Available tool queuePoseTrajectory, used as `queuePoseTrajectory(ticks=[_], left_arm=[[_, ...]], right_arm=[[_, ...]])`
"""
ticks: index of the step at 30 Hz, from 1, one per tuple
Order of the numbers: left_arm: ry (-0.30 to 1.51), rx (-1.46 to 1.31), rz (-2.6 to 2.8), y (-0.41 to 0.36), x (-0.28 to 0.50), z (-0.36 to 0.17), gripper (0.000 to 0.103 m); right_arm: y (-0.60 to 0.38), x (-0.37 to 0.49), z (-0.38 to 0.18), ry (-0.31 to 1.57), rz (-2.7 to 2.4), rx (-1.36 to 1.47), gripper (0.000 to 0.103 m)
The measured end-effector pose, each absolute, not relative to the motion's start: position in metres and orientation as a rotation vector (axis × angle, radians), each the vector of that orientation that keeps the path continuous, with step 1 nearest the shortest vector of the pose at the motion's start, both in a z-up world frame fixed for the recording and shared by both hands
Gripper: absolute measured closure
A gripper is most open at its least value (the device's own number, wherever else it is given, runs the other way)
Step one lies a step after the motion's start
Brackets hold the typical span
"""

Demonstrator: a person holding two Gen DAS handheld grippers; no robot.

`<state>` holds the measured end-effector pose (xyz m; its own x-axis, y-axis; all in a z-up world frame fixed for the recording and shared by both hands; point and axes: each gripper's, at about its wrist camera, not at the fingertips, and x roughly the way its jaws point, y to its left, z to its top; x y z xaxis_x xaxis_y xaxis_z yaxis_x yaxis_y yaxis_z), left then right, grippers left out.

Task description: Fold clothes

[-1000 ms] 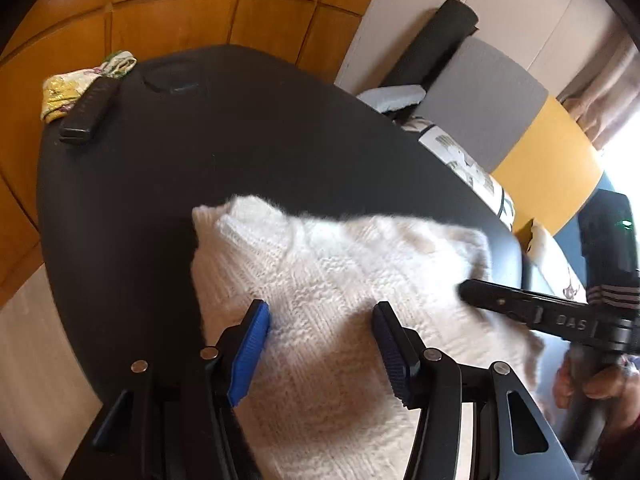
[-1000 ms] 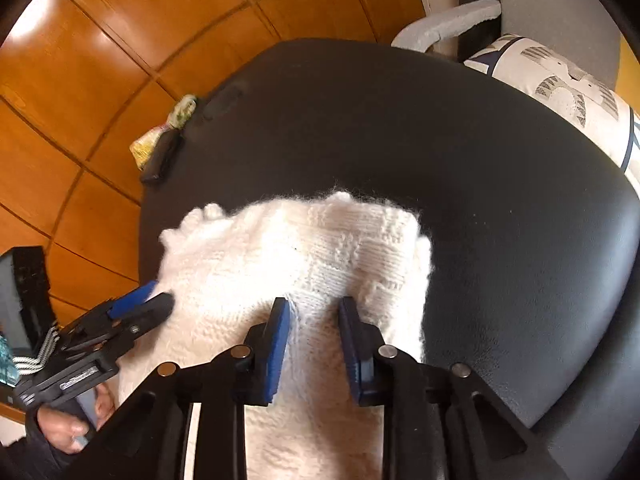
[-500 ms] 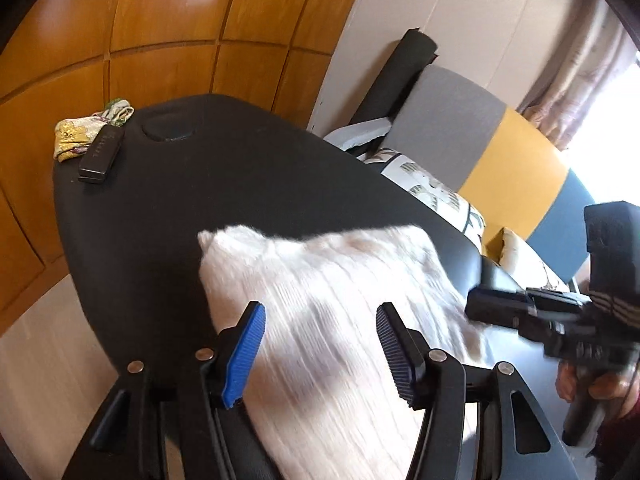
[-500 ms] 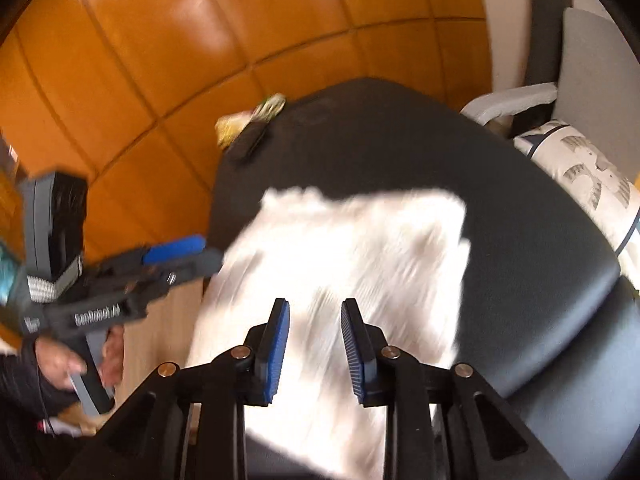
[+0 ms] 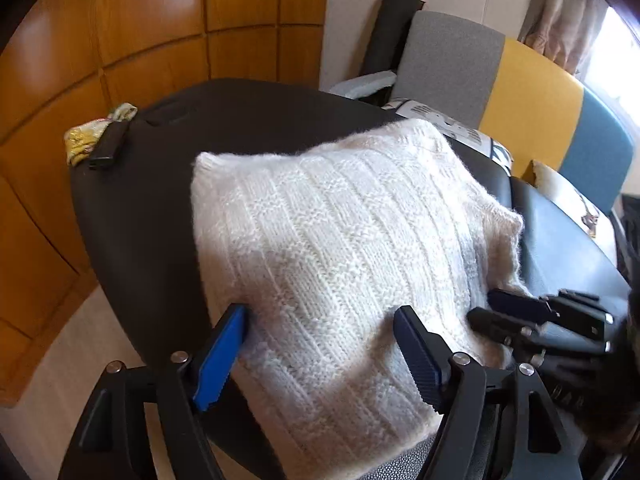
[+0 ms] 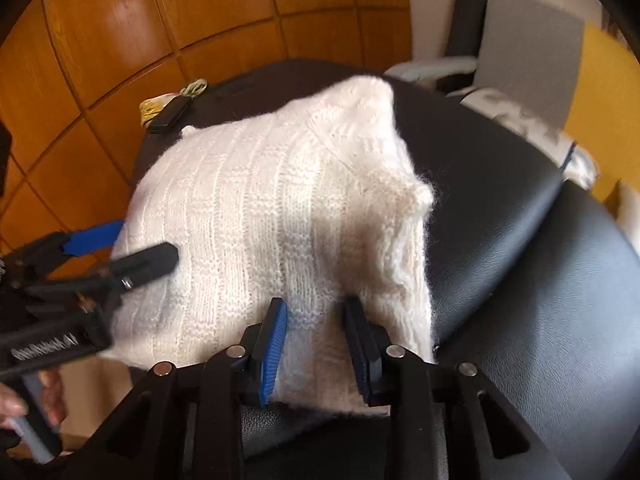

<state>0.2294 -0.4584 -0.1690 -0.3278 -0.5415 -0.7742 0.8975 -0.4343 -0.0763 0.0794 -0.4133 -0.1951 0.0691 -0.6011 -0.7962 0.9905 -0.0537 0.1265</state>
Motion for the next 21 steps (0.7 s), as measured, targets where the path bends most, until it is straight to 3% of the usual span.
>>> queuePoseTrajectory(ticks=[3,7,12,15,18,21], left_arm=[[0.67,0.805,-1.866,-0.456,0.238,-0.159,0.027],[0.582,0.75,-1.864,-0.445,0.247,-0.123,0.024],[0.492,0.651,-1.846,-0.422,0.267,-0.083,0.001],[0.457,0.599,-1.829,-0.411,0.276,-0.065,0.0],[0.56,0.525,-1.901,-0.406,0.295,-0.057,0.001],[0.485,0.519,-1.857,-0.404,0.299,-0.051,0.001]], right_arm=[[-0.407,0.081,-0.187,0.581,-1.456,0.858,0.068],[-0.4,0.086,-0.161,0.528,-1.483,0.859,0.066],[-0.383,0.12,-0.116,0.534,-1.588,0.705,0.066],[-0.375,0.137,-0.096,0.558,-1.668,0.627,0.066],[-0.375,0.145,-0.086,0.567,-1.723,0.607,0.066],[-0.377,0.149,-0.082,0.566,-1.772,0.587,0.066]])
